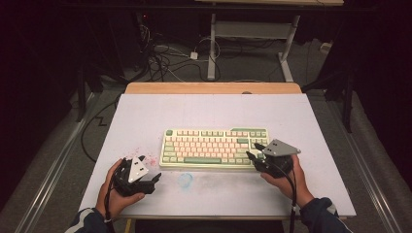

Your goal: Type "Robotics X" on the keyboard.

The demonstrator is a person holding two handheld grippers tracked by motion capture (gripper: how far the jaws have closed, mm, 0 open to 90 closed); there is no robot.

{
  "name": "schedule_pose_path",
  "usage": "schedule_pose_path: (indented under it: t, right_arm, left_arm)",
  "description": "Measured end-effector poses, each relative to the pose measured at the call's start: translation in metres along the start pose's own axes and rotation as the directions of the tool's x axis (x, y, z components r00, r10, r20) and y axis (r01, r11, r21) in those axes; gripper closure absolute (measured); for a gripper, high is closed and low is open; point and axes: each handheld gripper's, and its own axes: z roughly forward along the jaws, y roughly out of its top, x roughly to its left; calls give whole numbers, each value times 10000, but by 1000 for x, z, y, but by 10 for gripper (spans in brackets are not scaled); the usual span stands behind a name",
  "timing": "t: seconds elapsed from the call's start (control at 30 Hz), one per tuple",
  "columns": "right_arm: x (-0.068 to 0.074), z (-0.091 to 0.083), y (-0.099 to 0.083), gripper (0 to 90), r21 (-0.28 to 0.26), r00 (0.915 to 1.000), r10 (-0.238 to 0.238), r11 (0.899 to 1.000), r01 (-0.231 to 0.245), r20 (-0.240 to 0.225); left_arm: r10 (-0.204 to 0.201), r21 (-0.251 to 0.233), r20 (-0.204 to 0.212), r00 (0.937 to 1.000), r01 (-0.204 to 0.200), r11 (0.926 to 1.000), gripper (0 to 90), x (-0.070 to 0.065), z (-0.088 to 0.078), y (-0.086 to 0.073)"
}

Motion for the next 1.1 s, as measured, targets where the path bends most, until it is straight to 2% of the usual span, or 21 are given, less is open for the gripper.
schedule_pose_path:
  t: [0.07,0.13,0.27,0.43,0.67,0.73,0.9,1.1]
  right_arm:
    - [-2,8,7,725,268,9995,53,9996,-45,-297]
    - [-4,16,14,810,364,9987,173,9992,-155,-483]
    - [-5,30,30,900,380,9972,61,9993,-32,-747]
    - [-1,50,42,900,603,9935,-71,9981,140,-1139]
    - [15,74,56,900,927,9880,-480,9938,620,-1468]
    - [19,81,58,900,1123,9879,-560,9910,726,-1443]
    - [22,94,57,900,1481,9873,-618,9854,836,-1464]
    - [22,99,54,900,1764,9872,-457,9816,728,-1526]
  left_arm:
    - [-67,-32,37,10000,67,10000,189,0,1,0]
    - [37,61,27,10000,-37,10000,189,0,1,0]
    - [30,143,38,10000,-30,9999,189,1,3,-1]
    - [88,292,36,10000,-89,9995,189,1,4,-3]
    - [176,447,61,9998,-179,9988,189,0,5,-4]
    - [70,505,158,9999,-78,9987,191,-1,4,-4]
    - [233,580,244,9994,-247,9980,195,-3,5,-6]
    - [306,675,146,9994,-316,9972,195,-1,6,-8]
